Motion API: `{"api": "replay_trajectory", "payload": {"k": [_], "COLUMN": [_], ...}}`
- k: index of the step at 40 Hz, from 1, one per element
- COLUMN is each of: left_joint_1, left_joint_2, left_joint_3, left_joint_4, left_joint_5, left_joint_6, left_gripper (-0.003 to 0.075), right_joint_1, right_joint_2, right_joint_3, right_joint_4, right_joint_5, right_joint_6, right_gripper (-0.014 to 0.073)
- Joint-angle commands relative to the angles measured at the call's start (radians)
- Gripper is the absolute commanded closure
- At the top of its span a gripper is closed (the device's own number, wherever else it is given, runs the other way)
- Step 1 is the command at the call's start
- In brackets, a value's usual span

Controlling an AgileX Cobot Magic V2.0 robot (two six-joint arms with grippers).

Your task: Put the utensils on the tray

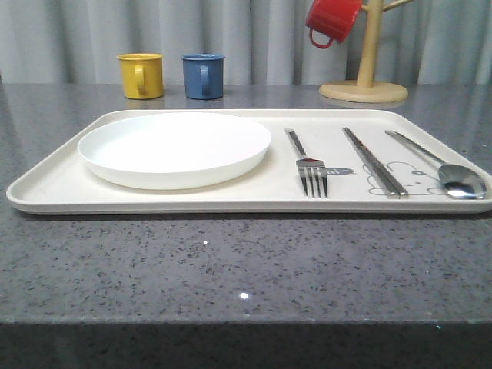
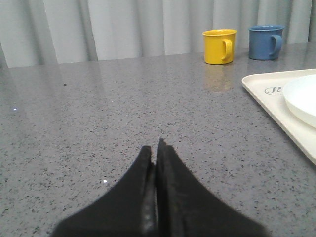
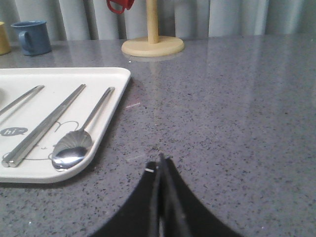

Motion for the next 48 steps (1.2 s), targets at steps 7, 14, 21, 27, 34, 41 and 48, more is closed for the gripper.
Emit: {"api": "replay_trajectory", "payload": {"k": [7,14,21,27,34,41,48], "left_joint_1": [0.002,0.002,0.002,0.002,0.002,0.002,0.002], "left_joint_2": [-0.011,-0.011,-0.011,-0.011,-0.011,-0.011,-0.011], "left_joint_3": [-0.002,-0.002,-0.002,-0.002,-0.002,-0.002,-0.002], "left_joint_4": [-0.009,-0.009,-0.009,-0.009,-0.009,-0.009,-0.009], "left_joint_5": [-0.091,-0.091,-0.091,-0.091,-0.091,-0.091,-0.091], "left_joint_6": [-0.011,-0.011,-0.011,-0.011,-0.011,-0.011,-0.011], "left_gripper": [0.0738,0.0738,0.0738,0.0738,0.0738,0.0738,0.0738], "right_joint_1": [-0.012,-0.012,-0.012,-0.012,-0.012,-0.012,-0.012], "right_joint_2": [-0.035,-0.035,-0.035,-0.035,-0.035,-0.035,-0.035], "right_joint_3": [0.0,-0.001,-0.001,-0.001,-0.001,-0.001,-0.001], "right_joint_4": [0.006,0.006,0.006,0.006,0.006,0.006,0.006], "right_joint_5": [-0.014,-0.013,-0.013,-0.013,-0.013,-0.013,-0.013], "right_joint_6": [-0.008,-0.008,-0.008,-0.008,-0.008,-0.008,-0.008], "right_gripper": [0.0715,0.0715,0.0715,0.0715,0.0715,0.0715,0.0715]}}
